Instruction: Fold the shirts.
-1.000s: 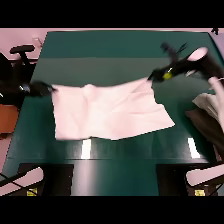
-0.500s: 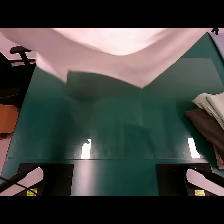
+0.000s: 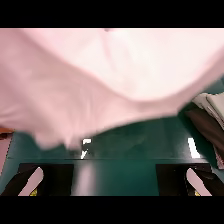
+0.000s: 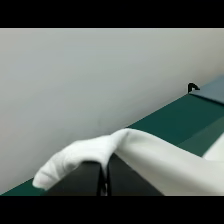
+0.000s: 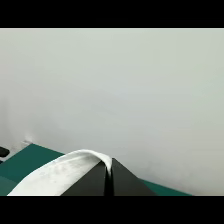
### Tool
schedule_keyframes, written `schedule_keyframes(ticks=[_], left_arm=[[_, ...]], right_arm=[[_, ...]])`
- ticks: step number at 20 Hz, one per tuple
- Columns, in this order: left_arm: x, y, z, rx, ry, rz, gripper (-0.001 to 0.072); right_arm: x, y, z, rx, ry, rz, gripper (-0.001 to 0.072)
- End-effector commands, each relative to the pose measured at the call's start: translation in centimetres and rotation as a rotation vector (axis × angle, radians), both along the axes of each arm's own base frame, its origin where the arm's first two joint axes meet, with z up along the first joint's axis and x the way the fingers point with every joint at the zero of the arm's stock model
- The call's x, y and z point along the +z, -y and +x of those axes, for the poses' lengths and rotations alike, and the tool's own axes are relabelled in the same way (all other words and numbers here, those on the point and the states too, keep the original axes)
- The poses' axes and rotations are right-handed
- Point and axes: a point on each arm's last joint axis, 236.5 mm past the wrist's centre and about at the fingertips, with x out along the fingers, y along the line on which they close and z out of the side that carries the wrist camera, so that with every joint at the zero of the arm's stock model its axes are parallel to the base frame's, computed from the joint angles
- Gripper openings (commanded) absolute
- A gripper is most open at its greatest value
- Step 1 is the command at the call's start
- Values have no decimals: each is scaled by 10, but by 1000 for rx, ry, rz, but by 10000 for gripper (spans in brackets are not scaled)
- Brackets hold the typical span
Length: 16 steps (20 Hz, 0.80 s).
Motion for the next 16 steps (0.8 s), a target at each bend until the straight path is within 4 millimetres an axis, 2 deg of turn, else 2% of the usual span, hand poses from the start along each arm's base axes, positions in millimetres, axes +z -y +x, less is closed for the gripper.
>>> schedule_keyframes(ticks=[1,3,5,6,9,11,12,14,16], left_arm=[[-30,-16,31,20,-101,-51,22],[-96,-35,77,25,-308,-107,22],[-169,-49,112,20,-487,-158,22],[-210,-53,128,19,-562,-181,22],[-339,-55,163,52,-725,-237,22],[-419,-57,177,147,-762,-246,22],[-448,-63,182,208,-758,-237,23],[-491,-76,188,314,-763,-222,23],[-525,-82,193,352,-828,-217,24]], right_arm=[[-40,5,55,49,-179,36,15],[-104,-1,109,129,-389,-1,14],[-176,-12,157,207,-589,-6,15],[-220,-17,178,235,-692,4,14],[-345,-21,218,263,-926,42,15],[-418,-15,236,240,-1013,61,15],[-449,-11,246,220,-1046,78,15],[-496,-4,264,180,-1078,99,17],[-527,-5,277,176,-1114,138,17]])
